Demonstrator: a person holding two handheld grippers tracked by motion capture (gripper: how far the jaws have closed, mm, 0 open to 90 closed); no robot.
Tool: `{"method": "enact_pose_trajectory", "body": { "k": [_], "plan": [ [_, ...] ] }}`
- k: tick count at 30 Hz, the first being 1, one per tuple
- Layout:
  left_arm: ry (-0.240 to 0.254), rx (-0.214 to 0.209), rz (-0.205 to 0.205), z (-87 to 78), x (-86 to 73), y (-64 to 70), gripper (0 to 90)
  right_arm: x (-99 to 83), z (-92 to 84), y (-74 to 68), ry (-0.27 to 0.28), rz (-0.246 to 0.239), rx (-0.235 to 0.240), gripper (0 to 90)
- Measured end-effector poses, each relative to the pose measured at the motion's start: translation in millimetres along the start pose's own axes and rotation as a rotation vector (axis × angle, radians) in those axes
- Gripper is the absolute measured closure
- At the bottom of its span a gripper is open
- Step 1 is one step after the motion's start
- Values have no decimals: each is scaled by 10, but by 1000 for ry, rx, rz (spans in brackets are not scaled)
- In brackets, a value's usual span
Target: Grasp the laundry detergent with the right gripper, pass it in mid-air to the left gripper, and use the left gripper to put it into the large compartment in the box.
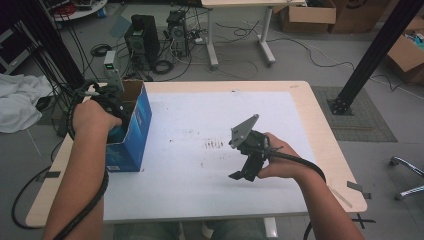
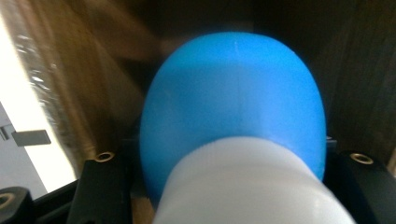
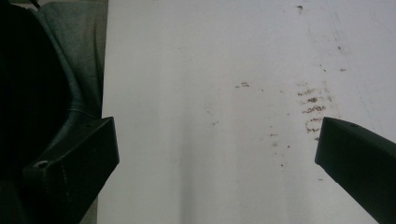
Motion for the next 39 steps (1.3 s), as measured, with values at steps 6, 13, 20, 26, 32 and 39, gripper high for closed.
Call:
{"method": "enact_pose_trajectory", "body": {
  "k": [6, 13, 20, 26, 32, 39],
  "plan": [
    [4, -3, 16, 14, -23, -15, 391, -13, 5, -7, 1, 4, 1, 0],
    [21, -8, 11, 17, -49, -33, 388, 13, -6, -6, 6, -2, 0, 0],
    [24, -3, 23, 14, -63, -11, 376, 27, -15, -8, 7, -5, 0, 0],
    [34, 3, 27, -4, -69, -2, 301, 23, -16, -8, 3, -5, -1, 0],
    [42, 12, 28, -36, -68, 28, 289, 27, -15, -12, 9, -8, 1, 0],
    [57, 11, 31, -160, -77, 51, 287, 27, -3, -9, 9, -7, 4, 0]
  ]
}}
Point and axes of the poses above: each handheld gripper's, and its own axes: z roughly forward along the jaws, x roughly out of its top, y roughly to its right, the point moved 4 cm from there along z, roughly forward along the jaws, and after that the axes turned 6 degrees about -x, right-handed, at the moved point
